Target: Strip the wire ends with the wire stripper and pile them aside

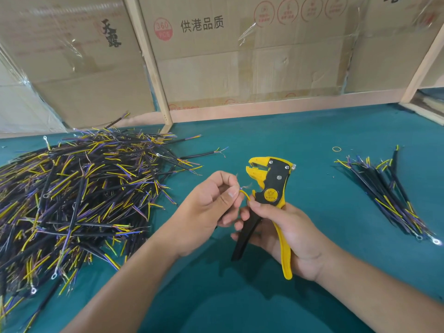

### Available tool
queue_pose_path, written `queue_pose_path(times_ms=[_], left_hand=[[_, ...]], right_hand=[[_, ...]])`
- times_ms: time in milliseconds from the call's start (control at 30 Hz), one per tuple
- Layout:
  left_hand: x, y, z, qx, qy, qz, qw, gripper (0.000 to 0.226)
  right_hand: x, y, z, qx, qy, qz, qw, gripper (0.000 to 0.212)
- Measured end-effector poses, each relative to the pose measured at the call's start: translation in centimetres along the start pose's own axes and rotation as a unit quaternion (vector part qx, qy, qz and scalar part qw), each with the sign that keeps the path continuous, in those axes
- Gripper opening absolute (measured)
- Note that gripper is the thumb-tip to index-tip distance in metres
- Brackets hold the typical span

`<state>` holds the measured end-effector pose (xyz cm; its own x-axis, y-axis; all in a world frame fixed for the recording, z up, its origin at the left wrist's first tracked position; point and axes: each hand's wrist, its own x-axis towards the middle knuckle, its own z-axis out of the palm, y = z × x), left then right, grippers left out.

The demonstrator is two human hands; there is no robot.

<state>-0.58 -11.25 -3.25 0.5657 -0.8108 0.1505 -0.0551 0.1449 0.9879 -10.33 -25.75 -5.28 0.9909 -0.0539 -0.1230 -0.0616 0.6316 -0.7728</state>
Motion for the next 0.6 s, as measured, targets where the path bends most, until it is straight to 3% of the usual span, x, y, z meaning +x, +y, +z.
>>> queue_pose_path(times_ms=[267, 600], left_hand=[[0.1, 0.5, -0.1, 0.072, -0.005, 0.025, 0.997, 0.010], [0.1, 0.5, 0.9, 0.116, 0.031, 0.015, 0.993, 0.009]], right_hand=[[0.4, -1.1, -0.5, -0.005, 0.056, -0.056, 0.997, 0.024], [-0.2, -1.7, -0.9, -0.042, 0.026, -0.058, 0.997, 0.025]])
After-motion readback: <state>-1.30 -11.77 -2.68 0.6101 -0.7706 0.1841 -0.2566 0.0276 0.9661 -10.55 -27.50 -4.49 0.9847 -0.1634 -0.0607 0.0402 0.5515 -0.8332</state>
